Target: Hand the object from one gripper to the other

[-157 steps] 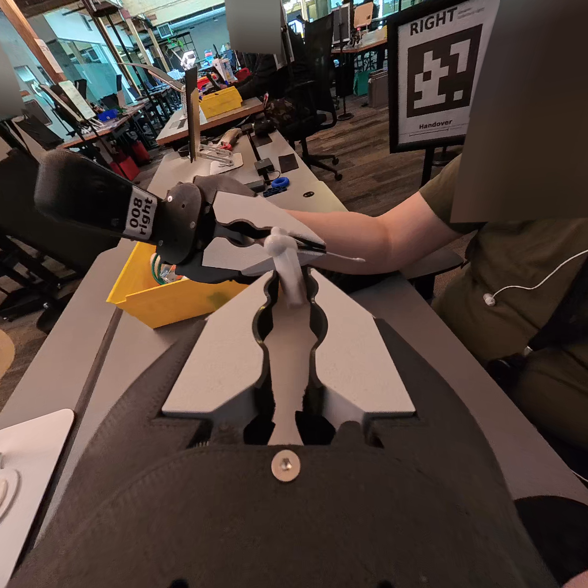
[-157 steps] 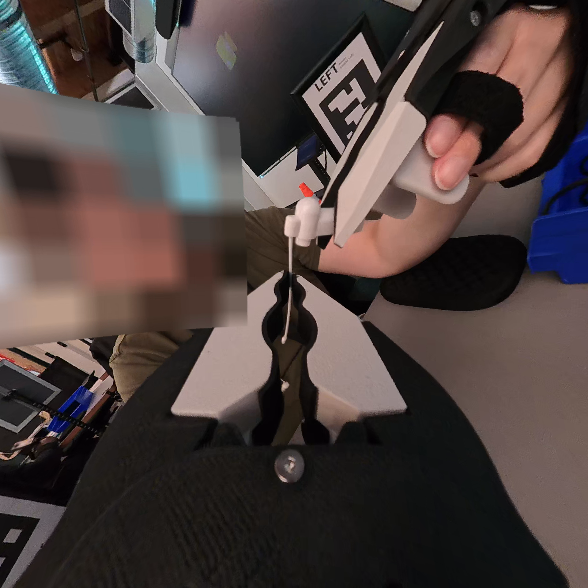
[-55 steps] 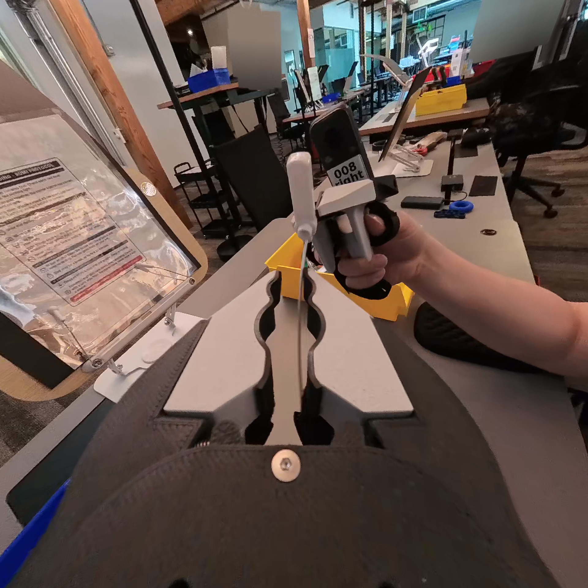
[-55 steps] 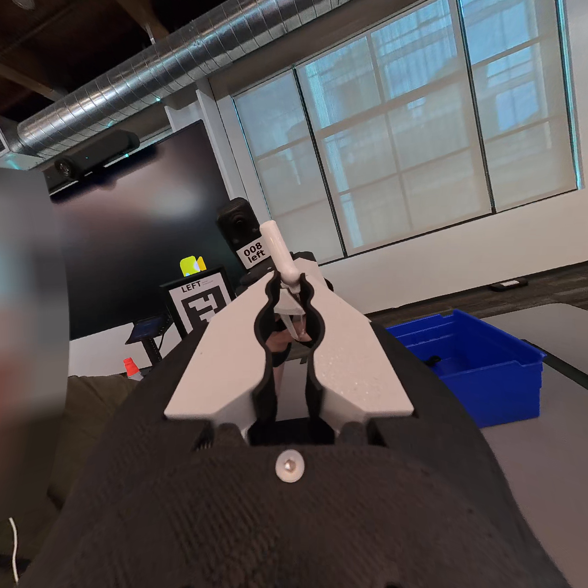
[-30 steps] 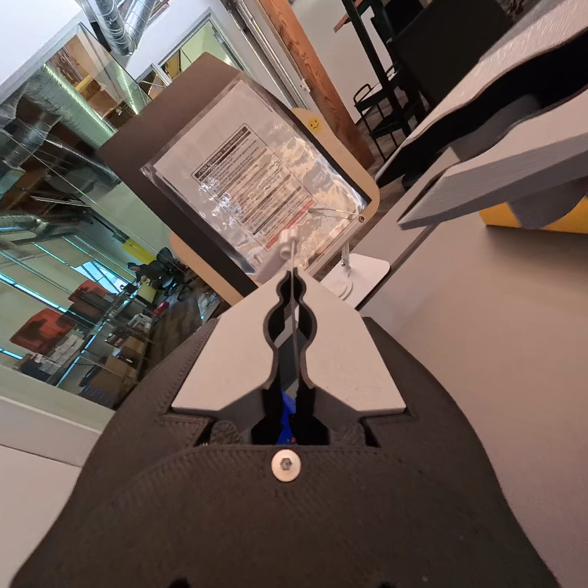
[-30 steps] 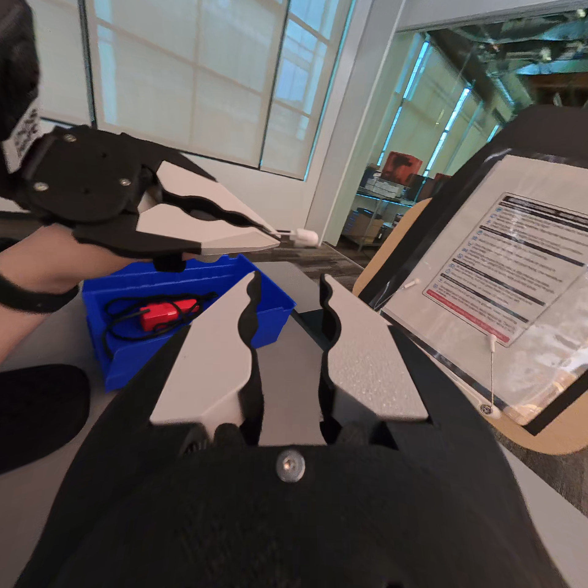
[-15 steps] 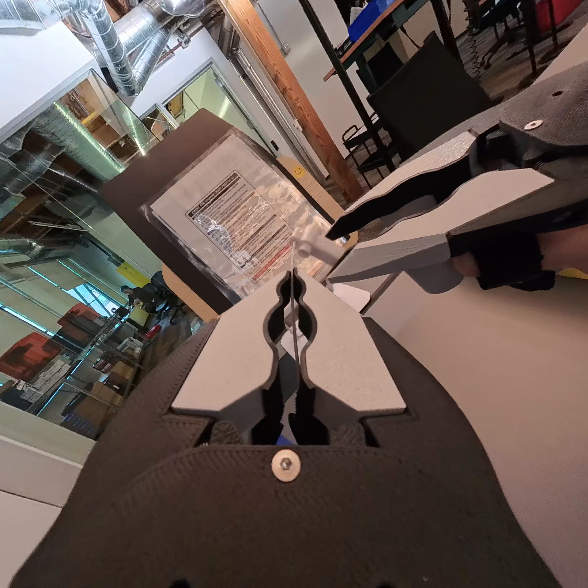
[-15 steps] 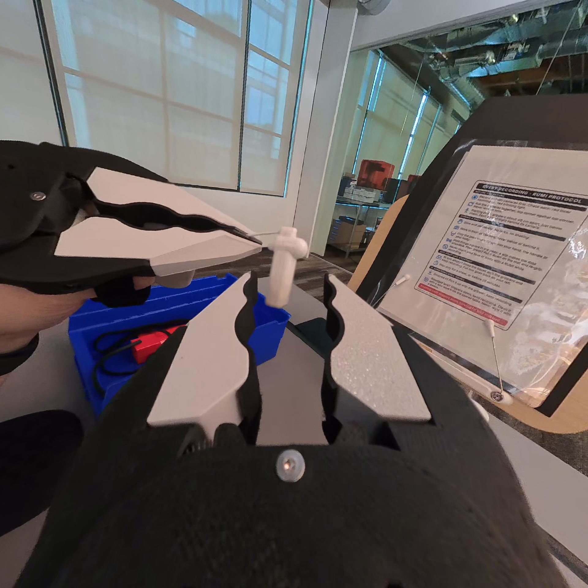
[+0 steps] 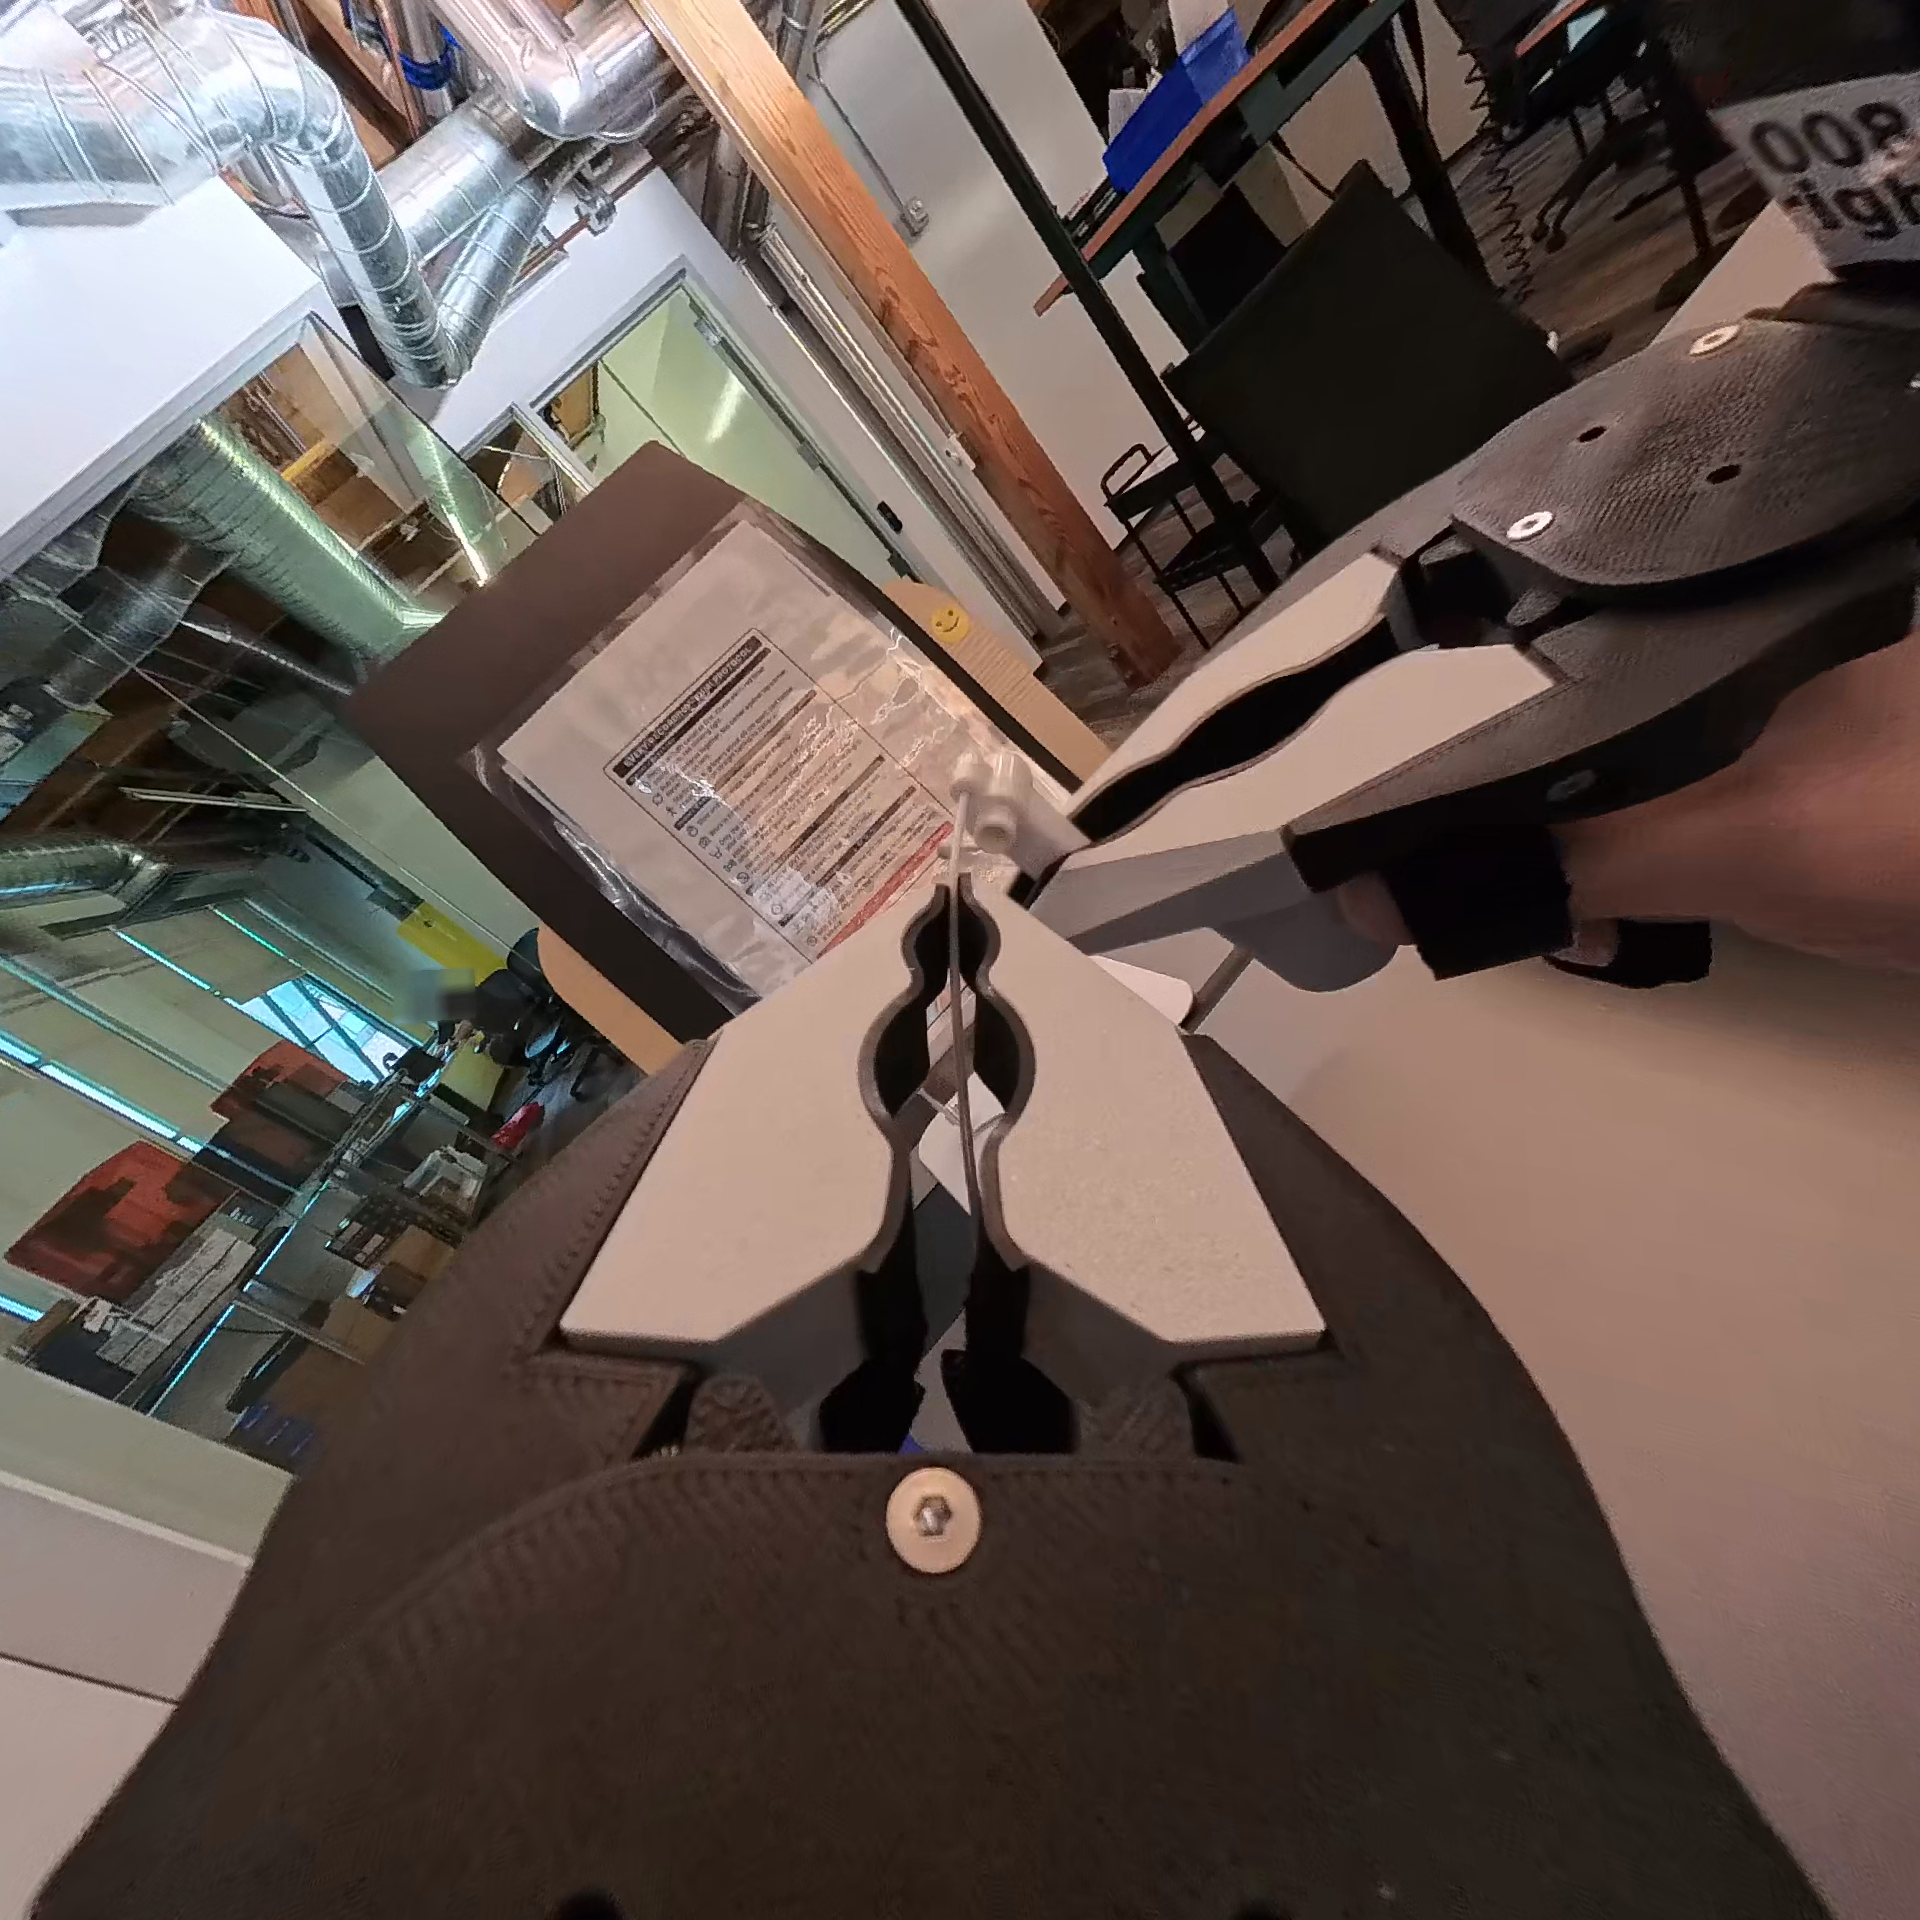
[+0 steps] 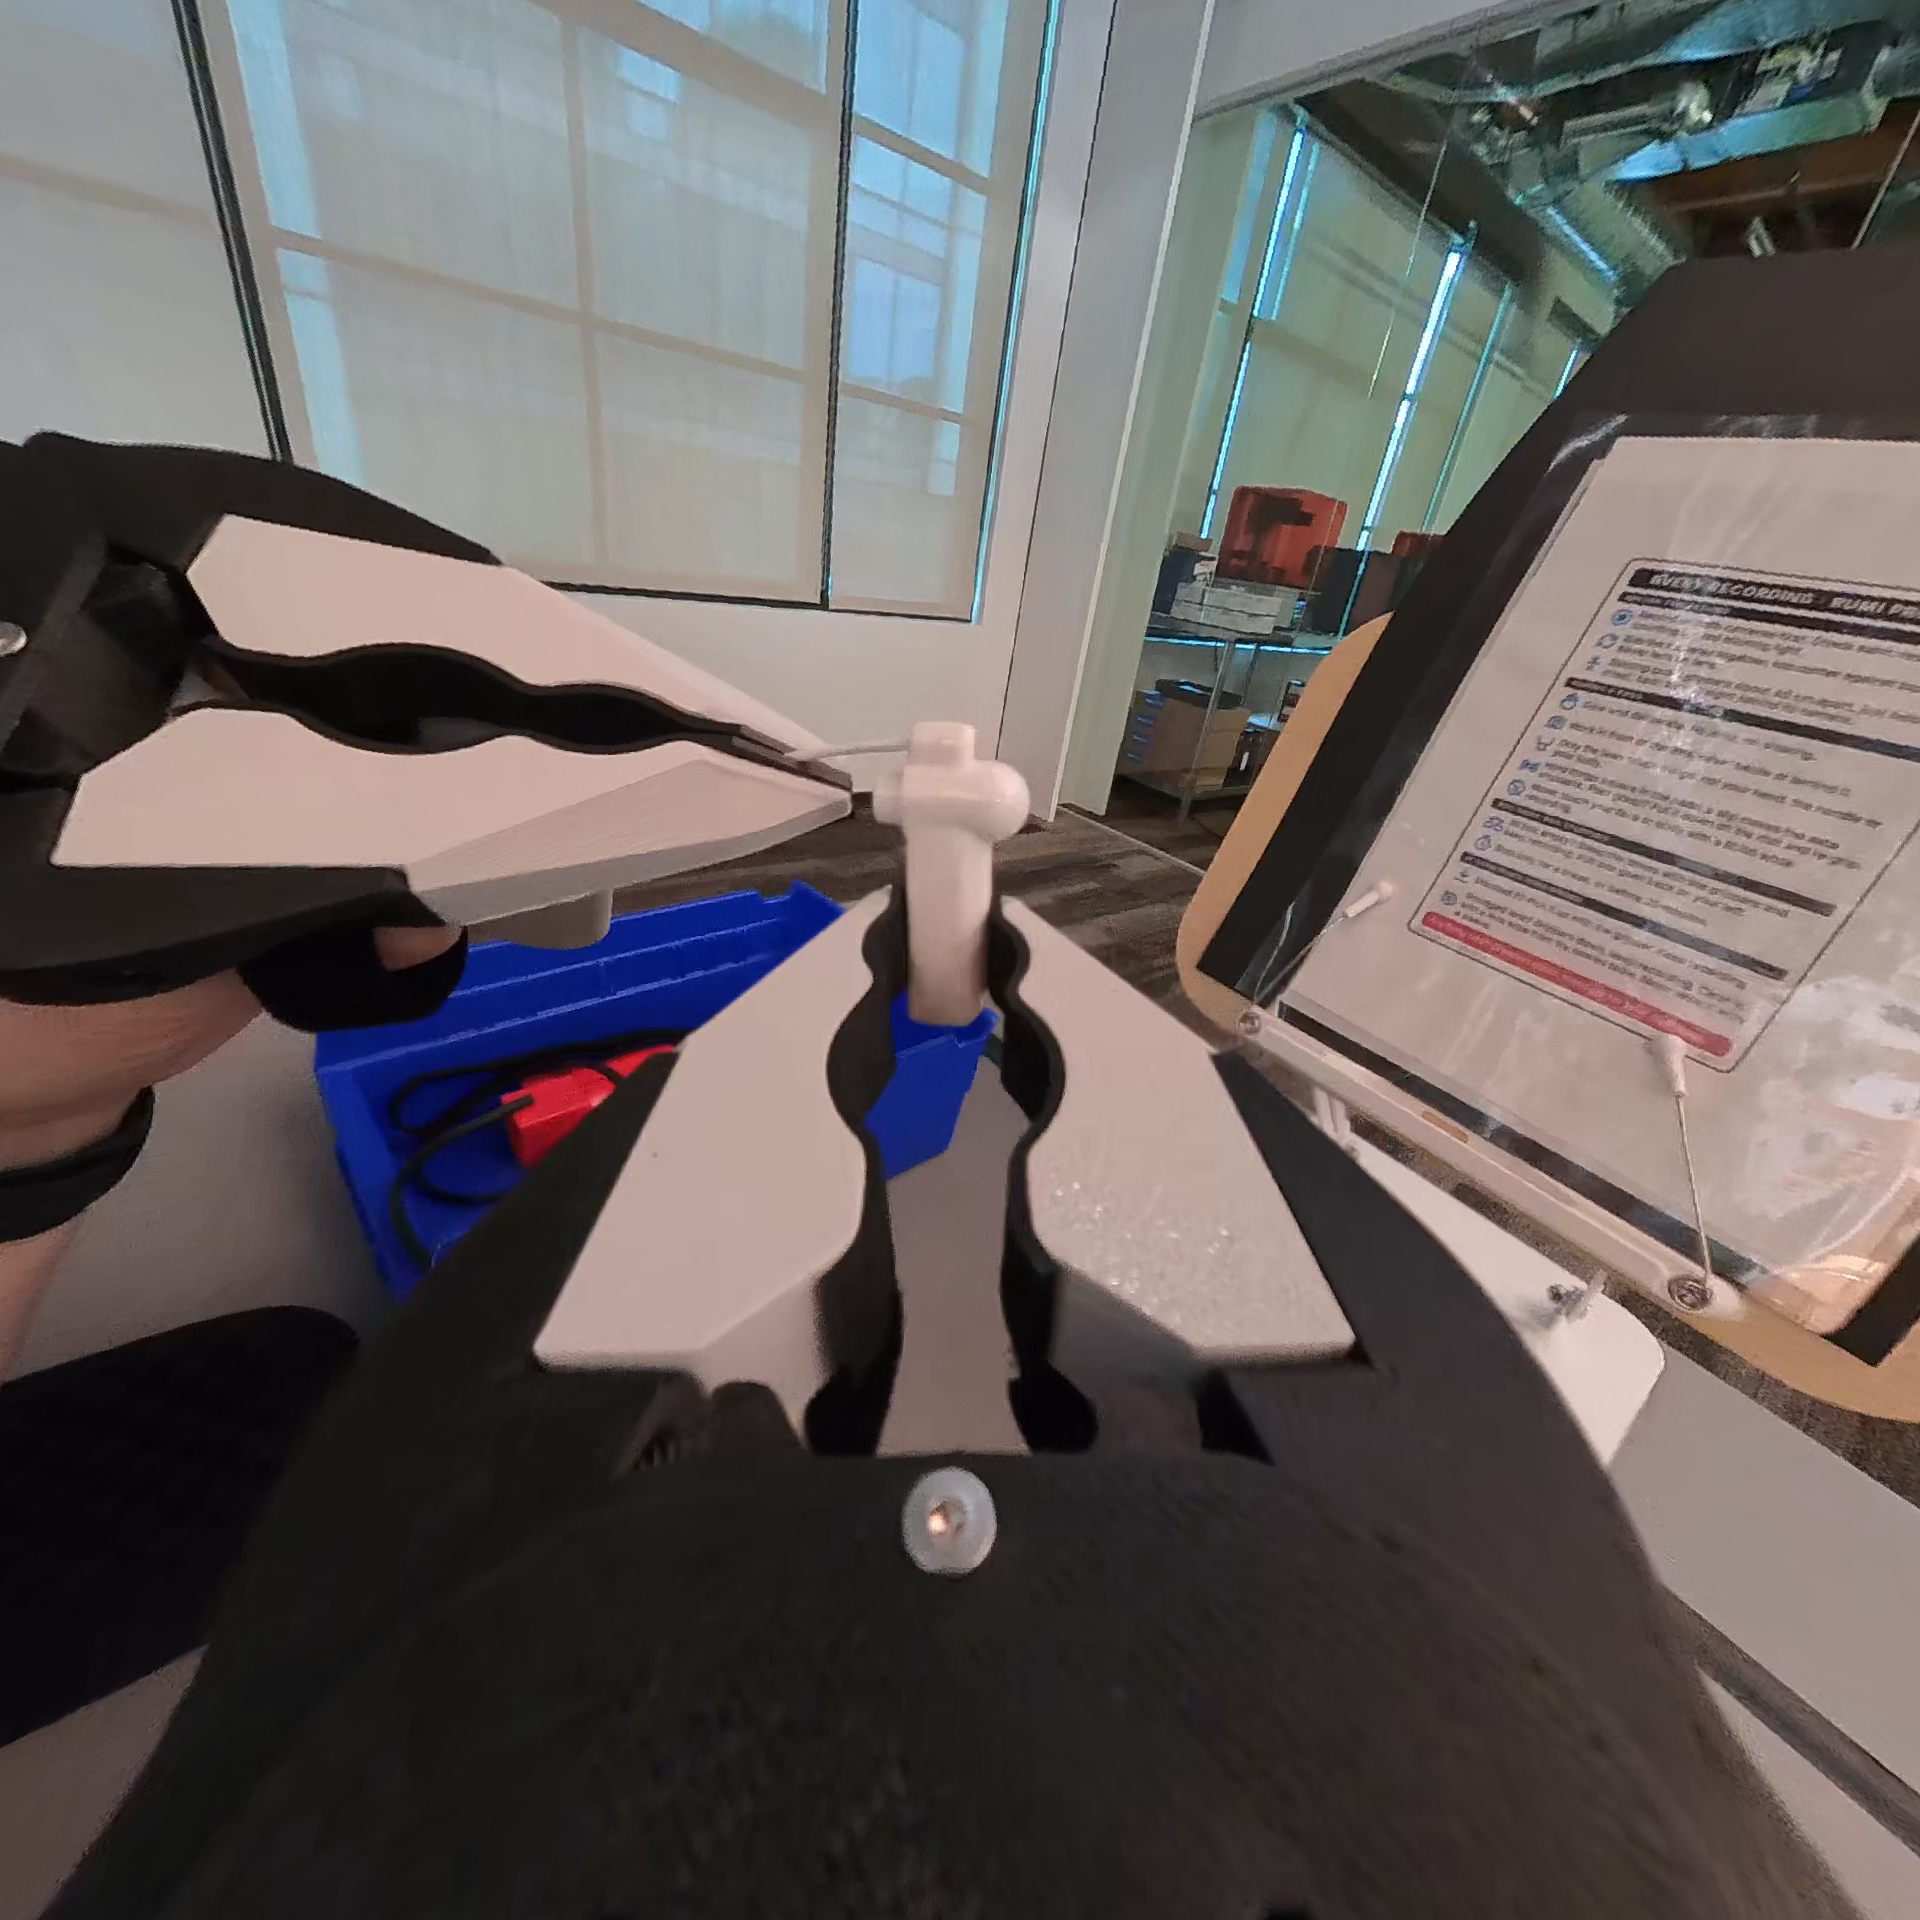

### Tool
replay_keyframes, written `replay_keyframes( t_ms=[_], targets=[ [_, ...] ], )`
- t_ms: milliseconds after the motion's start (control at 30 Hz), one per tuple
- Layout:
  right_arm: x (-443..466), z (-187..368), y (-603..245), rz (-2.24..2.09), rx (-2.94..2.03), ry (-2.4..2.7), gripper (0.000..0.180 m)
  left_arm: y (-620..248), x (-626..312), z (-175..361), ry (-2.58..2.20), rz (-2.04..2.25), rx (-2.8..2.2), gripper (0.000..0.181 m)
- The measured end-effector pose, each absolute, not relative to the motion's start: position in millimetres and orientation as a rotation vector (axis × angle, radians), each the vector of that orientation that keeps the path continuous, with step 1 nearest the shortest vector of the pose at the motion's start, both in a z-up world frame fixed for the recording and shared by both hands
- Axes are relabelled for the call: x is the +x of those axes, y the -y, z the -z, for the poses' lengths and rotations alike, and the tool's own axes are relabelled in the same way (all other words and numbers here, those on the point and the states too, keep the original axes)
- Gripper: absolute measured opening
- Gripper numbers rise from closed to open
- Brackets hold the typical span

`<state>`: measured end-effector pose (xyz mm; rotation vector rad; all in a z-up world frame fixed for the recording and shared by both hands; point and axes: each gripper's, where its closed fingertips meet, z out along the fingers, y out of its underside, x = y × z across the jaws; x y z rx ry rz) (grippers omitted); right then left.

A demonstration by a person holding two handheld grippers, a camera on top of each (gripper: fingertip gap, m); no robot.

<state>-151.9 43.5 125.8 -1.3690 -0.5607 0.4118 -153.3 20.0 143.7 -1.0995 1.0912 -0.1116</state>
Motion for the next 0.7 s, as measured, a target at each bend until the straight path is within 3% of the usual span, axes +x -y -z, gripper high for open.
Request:
replay_keyframes(
  t_ms=[33, 200, 333, 367, 533, 700],
  targets=[
    [-152.0, -124.4, -44.1, -0.406, -1.38, 0.561, 0.012, -19.5, -153.4, -143.7, -1.093, 0.109, -1.102, 0.0],
    [-149.3, -126.1, -44.2, -0.401, -1.386, 0.544, 0.012, -17.3, -151.2, -140.6, -1.105, 0.125, -1.105, 0.0],
    [-135.7, -129.1, -47.3, -0.424, -1.389, 0.498, 0.012, -7.1, -144.3, -136.6, -1.136, 0.298, -1.172, 0.052],
    [-130.3, -130.9, -48.0, -0.484, -1.387, 0.464, 0.012, -1.7, -143.4, -137.8, -1.149, 0.364, -1.179, 0.058],
    [-99.9, -128.7, -57.3, -1.205, -1.332, 0.183, 0.012, 21.2, -159.6, -174.4, -1.044, 0.72, -1.096, 0.048],
    [-82.3, -108.0, -71.1, -1.836, -1.213, -0.049, 0.012, 5.4, -177.1, -174.7, -1.029, 0.785, -1.12, 0.058]
  ],
)
